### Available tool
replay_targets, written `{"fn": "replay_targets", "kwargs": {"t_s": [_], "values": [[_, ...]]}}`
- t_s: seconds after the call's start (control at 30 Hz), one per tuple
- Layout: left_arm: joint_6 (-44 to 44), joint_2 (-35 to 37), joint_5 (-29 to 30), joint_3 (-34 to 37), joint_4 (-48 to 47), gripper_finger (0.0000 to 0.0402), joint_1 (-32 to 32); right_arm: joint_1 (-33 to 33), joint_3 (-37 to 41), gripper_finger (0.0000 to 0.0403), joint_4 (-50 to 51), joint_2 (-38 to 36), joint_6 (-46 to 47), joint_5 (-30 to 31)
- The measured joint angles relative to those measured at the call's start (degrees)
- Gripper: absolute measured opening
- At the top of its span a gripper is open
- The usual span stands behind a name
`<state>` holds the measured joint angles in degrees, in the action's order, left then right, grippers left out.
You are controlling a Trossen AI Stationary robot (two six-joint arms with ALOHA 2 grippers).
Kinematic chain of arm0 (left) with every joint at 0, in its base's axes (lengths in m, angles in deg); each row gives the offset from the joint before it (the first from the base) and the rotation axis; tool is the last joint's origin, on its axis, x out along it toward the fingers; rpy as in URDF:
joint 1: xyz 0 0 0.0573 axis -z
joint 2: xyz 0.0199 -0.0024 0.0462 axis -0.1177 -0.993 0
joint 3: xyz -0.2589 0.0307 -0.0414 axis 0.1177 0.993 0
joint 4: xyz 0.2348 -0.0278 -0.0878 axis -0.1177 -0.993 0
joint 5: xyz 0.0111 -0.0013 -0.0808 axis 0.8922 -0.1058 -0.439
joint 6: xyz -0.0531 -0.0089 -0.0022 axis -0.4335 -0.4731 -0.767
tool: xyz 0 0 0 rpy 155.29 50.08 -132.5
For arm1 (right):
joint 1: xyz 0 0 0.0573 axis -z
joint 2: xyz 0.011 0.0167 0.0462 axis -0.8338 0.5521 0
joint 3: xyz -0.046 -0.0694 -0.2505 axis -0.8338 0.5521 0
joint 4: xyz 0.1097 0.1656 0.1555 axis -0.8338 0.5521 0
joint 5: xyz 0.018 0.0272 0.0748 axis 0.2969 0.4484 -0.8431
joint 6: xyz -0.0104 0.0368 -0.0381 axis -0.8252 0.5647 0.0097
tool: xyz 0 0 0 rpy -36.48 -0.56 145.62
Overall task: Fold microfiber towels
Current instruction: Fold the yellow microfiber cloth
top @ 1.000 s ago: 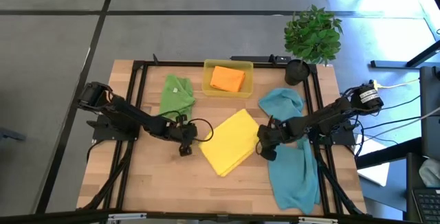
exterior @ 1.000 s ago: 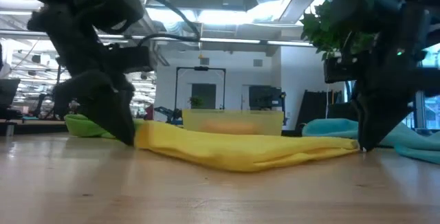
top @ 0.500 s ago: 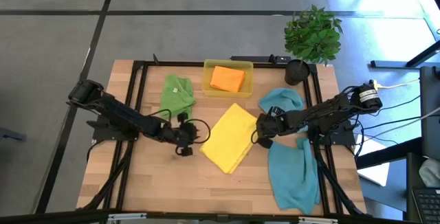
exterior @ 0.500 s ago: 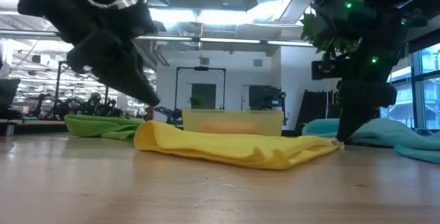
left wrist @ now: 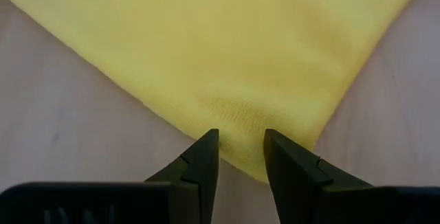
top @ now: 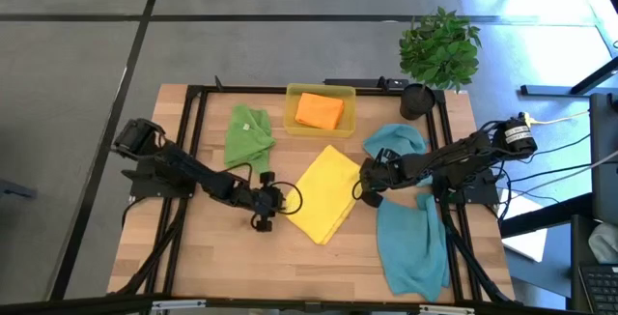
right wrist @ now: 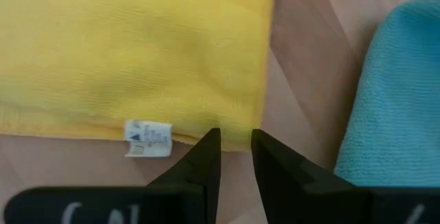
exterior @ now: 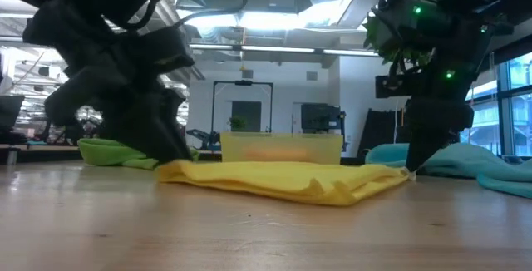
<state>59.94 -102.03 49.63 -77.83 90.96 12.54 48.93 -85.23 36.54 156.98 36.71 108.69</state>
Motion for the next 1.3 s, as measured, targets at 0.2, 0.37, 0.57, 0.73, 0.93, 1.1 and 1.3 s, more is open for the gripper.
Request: {"fn": "replay_targets", "kwargs": {"t_s": [0.2, 0.37, 0.57, 0.73, 0.93, 1.1, 1.3], "values": [[-1.6, -1.3, -3.5, 0.0, 0.2, 0.0108, 1.3, 2.4, 1.3, 0.0086, -1.3, 0.0, -0.3, 0.2], [-3.3, -1.3, -4.5, 0.0, 0.4, 0.0108, 3.0, 4.8, 2.8, 0.0086, -6.8, 0.0, -3.4, 0.3], [-4.0, -1.3, -10.6, 0.0, 6.7, 0.0108, 5.9, 7.5, 2.9, 0.0086, -15.3, 0.0, -8.8, 0.3], [-0.6, -1.2, -11.2, -0.1, 11.8, 0.0108, 7.8, 10.0, 2.9, 0.0086, -23.4, 0.0, -13.8, 0.3], [4.7, -1.1, -11.1, -3.8, 9.0, 0.0108, 8.8, 10.3, 1.9, 0.0086, -23.6, -0.9, -18.9, -0.8], [8.5, -1.1, -7.6, -9.0, -2.4, 0.0108, 9.4, 4.0, 1.7, 0.0086, -24.7, -3.0, -18.1, -6.4], [16.7, -1.1, -4.6, -11.7, -14.4, 0.0108, 10.1, -6.1, 1.7, 0.0086, -24.6, -3.1, -14.0, -6.2]]}}
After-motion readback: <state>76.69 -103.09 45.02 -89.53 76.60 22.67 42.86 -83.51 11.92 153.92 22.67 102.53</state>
